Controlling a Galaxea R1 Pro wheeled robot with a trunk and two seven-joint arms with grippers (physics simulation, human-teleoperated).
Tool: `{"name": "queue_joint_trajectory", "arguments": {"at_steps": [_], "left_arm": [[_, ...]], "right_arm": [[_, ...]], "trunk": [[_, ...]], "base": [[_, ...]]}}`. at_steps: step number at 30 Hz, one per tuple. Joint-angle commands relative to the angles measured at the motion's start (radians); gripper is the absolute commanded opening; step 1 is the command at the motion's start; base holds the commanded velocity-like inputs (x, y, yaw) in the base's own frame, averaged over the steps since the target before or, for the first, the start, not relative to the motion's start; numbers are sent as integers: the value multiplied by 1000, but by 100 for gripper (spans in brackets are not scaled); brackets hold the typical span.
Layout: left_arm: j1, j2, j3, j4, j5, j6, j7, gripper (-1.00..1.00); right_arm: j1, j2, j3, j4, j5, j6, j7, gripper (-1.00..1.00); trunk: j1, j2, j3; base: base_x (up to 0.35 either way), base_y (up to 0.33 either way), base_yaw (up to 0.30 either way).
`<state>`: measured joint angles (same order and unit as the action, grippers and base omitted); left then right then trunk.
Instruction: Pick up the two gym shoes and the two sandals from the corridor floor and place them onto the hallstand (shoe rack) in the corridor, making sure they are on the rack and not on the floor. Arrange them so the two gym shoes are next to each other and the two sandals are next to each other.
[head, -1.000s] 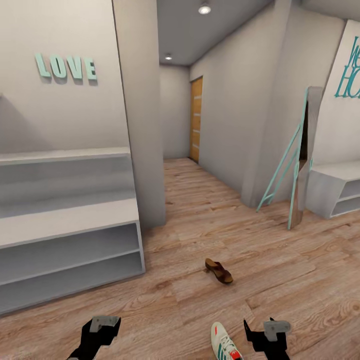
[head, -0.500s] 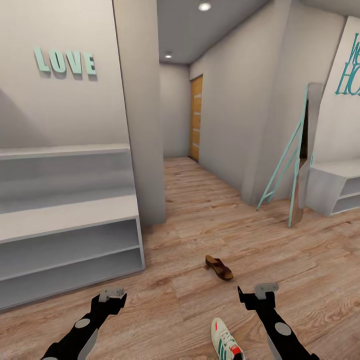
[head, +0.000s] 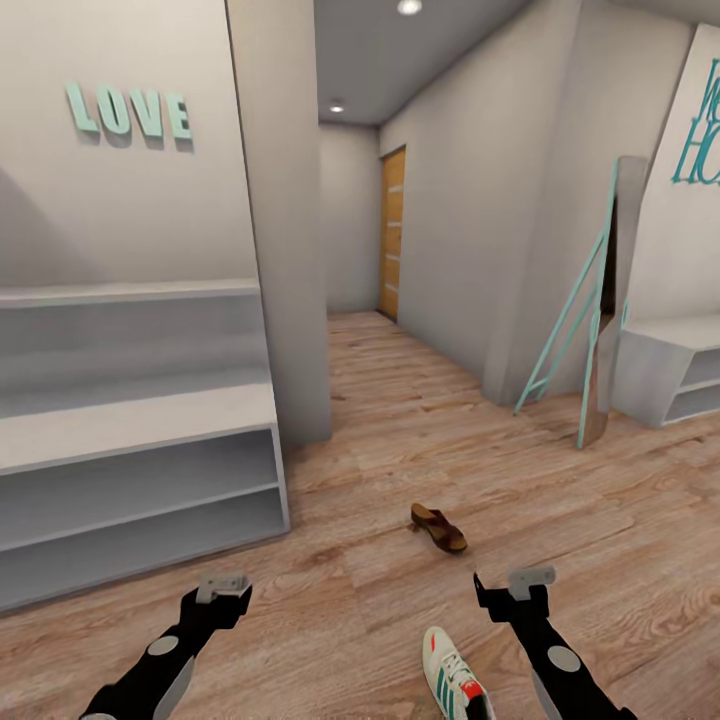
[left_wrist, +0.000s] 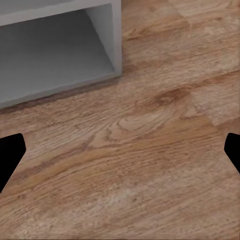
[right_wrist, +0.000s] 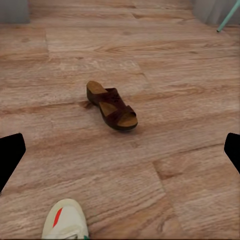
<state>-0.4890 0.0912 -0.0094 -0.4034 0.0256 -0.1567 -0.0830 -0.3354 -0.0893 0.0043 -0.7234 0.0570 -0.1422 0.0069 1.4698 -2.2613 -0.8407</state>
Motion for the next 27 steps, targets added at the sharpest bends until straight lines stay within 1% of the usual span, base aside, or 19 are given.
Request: {"name": "queue_joint_trajectory", "arguments": {"at_steps": [1,5,16,17,23,27], "left_arm": [[-1,0,-1,1,3,-3,-3,100],[-4,2,-1,0,3,1,-4,100],[-5,-3,-2,1,3,1,-14,100],[-5,-5,-2,0,3,1,-18,100],[-6,-7,-1,-2,3,4,-22,100],[-6,-8,-1,-13,4,6,-24,100]], "right_arm": [[-1,0,0,0,6,-3,1,100],[-1,0,0,1,6,-1,1,100],[-1,-12,0,8,16,-1,6,100],[-1,-19,0,23,24,-1,38,100],[-1,-29,-1,43,41,-1,151,100],[-1,-38,-5,48,46,-1,196,100]], "trunk": [[4,-8,-5],[19,-36,-22],[19,-36,-30],[19,-36,-30],[19,-36,-30],[19,-36,-30]], "base": [[0,0,0],[0,0,0],[0,0,0],[0,0,0],[0,0,0],[0,0,0]]}}
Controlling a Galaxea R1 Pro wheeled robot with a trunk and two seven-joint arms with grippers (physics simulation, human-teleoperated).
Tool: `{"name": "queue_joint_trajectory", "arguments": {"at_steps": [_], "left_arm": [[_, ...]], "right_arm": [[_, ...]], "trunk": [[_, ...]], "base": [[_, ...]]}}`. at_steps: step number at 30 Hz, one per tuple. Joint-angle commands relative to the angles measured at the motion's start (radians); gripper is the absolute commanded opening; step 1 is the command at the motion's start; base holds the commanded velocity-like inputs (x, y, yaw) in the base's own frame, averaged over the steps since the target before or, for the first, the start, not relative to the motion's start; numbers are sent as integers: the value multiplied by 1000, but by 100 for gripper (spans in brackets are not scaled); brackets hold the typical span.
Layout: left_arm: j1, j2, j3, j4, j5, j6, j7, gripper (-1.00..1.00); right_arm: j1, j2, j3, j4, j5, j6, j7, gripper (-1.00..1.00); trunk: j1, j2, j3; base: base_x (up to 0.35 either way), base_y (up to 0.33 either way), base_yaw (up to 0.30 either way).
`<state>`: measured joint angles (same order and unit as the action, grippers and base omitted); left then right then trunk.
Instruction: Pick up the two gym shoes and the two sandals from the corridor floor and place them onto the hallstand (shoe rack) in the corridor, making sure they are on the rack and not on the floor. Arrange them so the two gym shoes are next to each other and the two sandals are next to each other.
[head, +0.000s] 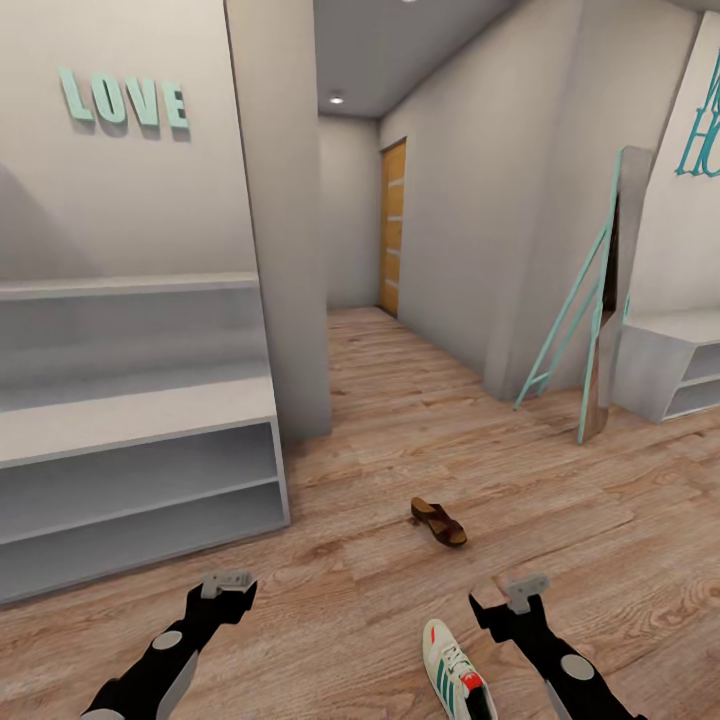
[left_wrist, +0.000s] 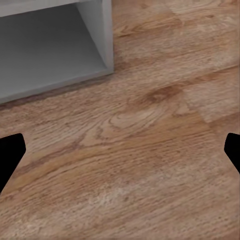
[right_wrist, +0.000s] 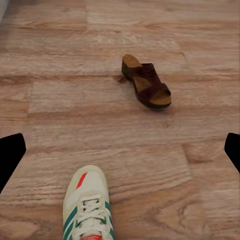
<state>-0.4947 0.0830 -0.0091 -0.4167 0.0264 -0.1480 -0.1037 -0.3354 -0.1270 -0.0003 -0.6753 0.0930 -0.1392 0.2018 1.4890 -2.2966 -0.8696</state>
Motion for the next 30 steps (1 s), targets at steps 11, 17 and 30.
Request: {"name": "queue_joint_trajectory", "arguments": {"at_steps": [11,17,30], "left_arm": [[-70,-13,-1,-54,4,73,-19,100],[-112,-31,-1,-59,2,151,-80,100],[-116,-34,-3,-58,1,159,-104,100]], "right_arm": [[-1,-35,-5,32,12,-6,27,100],[-1,-49,-7,89,10,-8,27,100],[-1,-48,-4,104,8,-9,28,100]], "trunk": [[0,0,-1],[0,0,-1],[0,0,-9]], "base": [[0,0,0],[0,0,0],[76,0,31]]}}
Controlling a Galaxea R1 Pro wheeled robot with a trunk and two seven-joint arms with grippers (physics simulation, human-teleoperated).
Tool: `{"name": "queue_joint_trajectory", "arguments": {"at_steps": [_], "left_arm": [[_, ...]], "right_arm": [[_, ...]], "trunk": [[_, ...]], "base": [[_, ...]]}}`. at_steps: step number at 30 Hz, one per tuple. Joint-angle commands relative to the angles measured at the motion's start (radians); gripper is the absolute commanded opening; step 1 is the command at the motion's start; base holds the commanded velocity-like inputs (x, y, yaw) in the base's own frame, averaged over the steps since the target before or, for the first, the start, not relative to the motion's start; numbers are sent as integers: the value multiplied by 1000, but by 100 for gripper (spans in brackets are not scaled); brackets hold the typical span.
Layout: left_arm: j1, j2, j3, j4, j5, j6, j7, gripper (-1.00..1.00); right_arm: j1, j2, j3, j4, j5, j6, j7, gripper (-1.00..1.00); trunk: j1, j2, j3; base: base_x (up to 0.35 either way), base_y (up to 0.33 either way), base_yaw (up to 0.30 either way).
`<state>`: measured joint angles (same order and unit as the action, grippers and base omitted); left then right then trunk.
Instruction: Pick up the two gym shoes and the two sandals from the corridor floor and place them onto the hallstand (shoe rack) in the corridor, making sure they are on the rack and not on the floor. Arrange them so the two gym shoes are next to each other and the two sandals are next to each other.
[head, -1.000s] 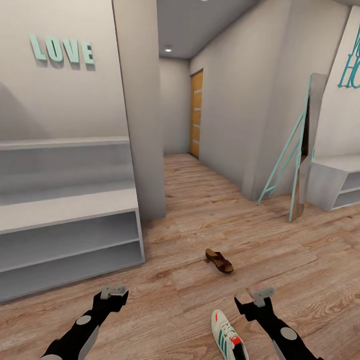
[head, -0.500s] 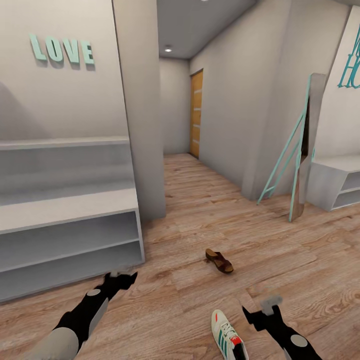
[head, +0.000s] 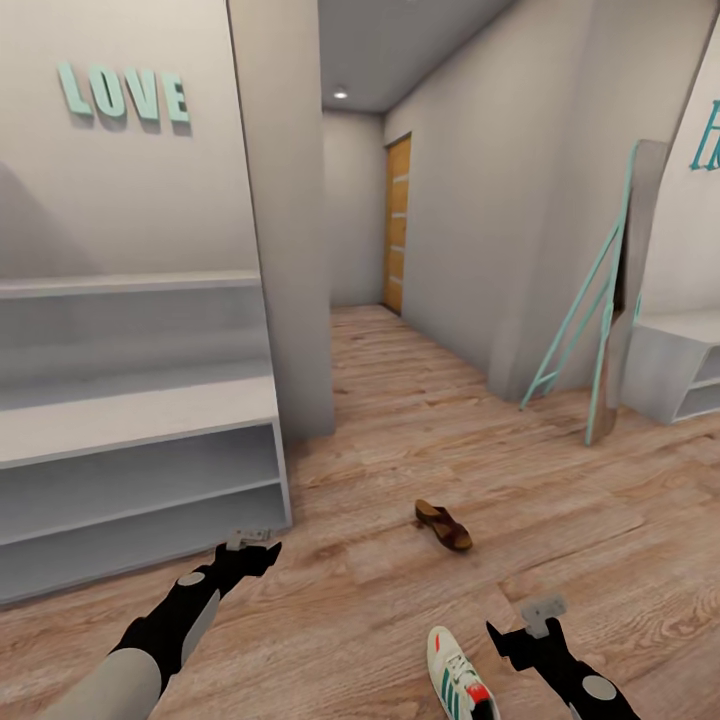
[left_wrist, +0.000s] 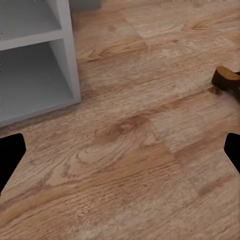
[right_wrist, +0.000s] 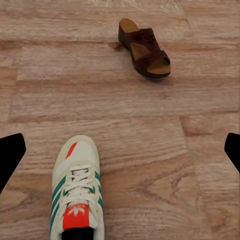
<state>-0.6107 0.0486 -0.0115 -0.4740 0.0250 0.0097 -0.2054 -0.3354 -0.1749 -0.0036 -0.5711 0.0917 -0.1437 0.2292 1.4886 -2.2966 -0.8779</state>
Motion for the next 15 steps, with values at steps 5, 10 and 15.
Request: {"name": "queue_joint_trajectory", "arguments": {"at_steps": [5,10,15], "left_arm": [[0,0,-1,-1,3,1,-3,100],[0,2,-2,-1,3,2,-3,100],[0,2,-2,-1,3,2,-3,100]], "right_arm": [[0,0,0,0,10,-4,1,100],[0,1,0,0,10,-4,1,100],[0,1,0,0,10,-4,1,100]], "trunk": [[0,0,-3],[0,0,-3],[0,0,-3]], "base": [[158,0,22],[41,0,5],[9,0,1]]}}
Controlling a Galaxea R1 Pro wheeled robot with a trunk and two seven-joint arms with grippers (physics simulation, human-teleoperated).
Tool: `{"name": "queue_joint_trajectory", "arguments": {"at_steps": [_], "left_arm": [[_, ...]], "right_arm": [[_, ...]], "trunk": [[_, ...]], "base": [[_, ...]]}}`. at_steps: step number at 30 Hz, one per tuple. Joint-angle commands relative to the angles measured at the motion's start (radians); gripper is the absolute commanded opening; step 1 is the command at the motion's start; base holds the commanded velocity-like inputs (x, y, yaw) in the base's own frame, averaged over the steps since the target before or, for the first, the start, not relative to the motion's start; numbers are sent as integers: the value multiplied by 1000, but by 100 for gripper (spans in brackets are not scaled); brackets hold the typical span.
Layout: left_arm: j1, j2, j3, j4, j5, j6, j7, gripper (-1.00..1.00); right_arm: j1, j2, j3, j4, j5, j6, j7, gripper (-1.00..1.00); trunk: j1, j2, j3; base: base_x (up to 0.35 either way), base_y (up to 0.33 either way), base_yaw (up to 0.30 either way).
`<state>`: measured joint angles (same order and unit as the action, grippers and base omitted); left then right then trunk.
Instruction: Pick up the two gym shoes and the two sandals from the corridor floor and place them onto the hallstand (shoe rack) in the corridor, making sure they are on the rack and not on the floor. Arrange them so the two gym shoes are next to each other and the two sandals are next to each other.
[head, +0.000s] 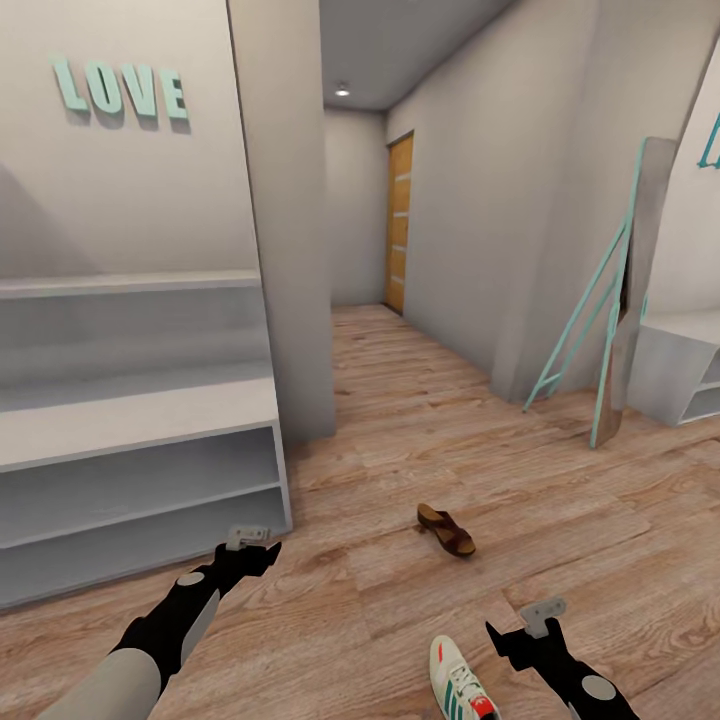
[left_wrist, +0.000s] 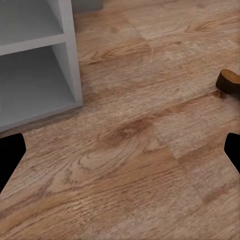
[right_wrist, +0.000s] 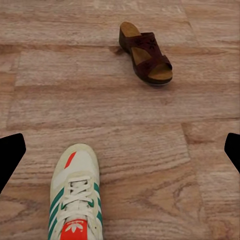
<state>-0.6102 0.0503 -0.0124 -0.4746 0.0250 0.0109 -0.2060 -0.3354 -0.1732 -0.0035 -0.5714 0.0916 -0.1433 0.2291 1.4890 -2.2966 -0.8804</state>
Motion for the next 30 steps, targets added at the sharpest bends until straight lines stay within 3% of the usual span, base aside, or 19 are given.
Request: {"name": "queue_joint_trajectory", "arguments": {"at_steps": [1,5,30], "left_arm": [[0,0,-1,0,3,1,-3,100],[0,0,-1,-1,3,3,-3,100],[-1,1,-3,9,2,3,-3,100]], "right_arm": [[-1,0,-1,0,10,-4,1,100],[-1,0,-2,1,10,-4,1,100],[-1,0,-3,1,10,-4,1,100]], "trunk": [[0,0,-1],[0,0,-2],[96,-175,-118]], "base": [[6,0,1],[3,0,0],[0,0,0]]}}
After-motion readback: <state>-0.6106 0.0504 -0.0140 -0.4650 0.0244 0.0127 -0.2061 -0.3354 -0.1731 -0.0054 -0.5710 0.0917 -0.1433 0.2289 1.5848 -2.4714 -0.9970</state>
